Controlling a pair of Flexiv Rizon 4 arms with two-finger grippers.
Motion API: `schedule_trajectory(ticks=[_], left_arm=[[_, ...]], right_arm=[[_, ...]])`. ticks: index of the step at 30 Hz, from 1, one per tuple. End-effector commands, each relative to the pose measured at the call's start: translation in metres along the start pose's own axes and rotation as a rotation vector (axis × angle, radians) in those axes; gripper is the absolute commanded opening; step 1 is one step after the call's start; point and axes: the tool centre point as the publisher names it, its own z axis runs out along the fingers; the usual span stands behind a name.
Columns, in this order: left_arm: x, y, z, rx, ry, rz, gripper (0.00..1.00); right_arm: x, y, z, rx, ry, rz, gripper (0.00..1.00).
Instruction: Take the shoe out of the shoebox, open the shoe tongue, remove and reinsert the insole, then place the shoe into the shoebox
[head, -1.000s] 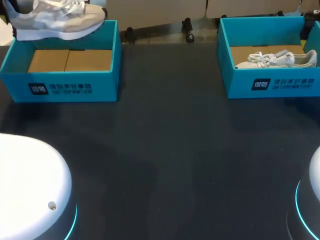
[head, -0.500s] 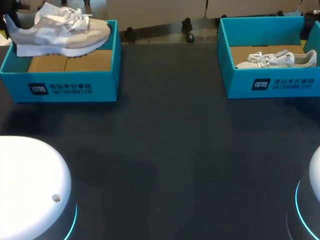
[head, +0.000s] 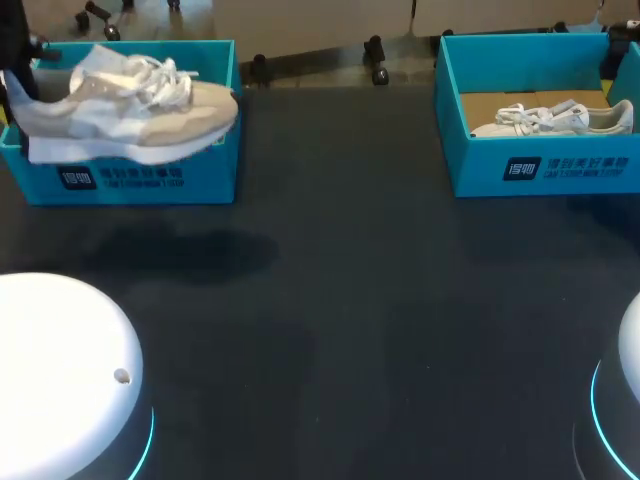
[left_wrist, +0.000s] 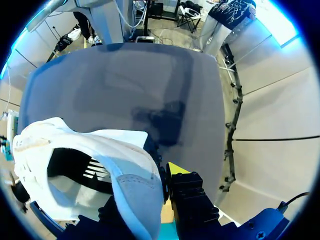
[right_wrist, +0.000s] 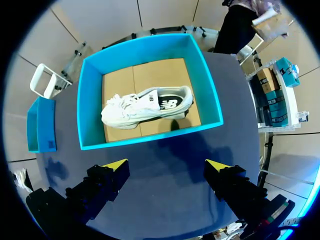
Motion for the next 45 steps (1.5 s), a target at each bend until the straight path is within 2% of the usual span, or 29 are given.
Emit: schedule_trajectory(ticks=[1, 10, 13, 30, 32, 36, 45], left_arm=[[-0.014, -0.032, 0.005, -0.288, 0.021, 0.012, 0.0], [-0.046, -0.061, 0.01, -0.252, 0.037, 0.051, 0.0], [-0.06, -0.072, 0.009, -0.219, 0.025, 0.071, 0.0], [-0.06, -0.072, 0.009, -0.219, 0.025, 0.071, 0.0], [-0.066, -0.07, 0.017, -0.19, 0.036, 0.061, 0.0], [-0.085, -0.082, 0.028, -0.134, 0.053, 0.064, 0.0], [-0.131, -0.106, 0.043, -0.094, 0.066, 0.063, 0.0]], right_arm=[[0.0, -0.001, 0.0, -0.002, -0.002, 0.002, 1.0], [0.0, -0.001, 0.0, -0.002, -0.002, 0.002, 1.0], [0.0, -0.001, 0.0, -0.002, -0.002, 0.002, 1.0], [0.0, -0.001, 0.0, -0.002, -0.002, 0.002, 1.0], [0.0, -0.001, 0.0, -0.002, -0.002, 0.002, 1.0], [0.0, -0.001, 0.0, -0.002, -0.002, 0.002, 1.0], [0.0, -0.001, 0.0, -0.002, -0.002, 0.002, 1.0]])
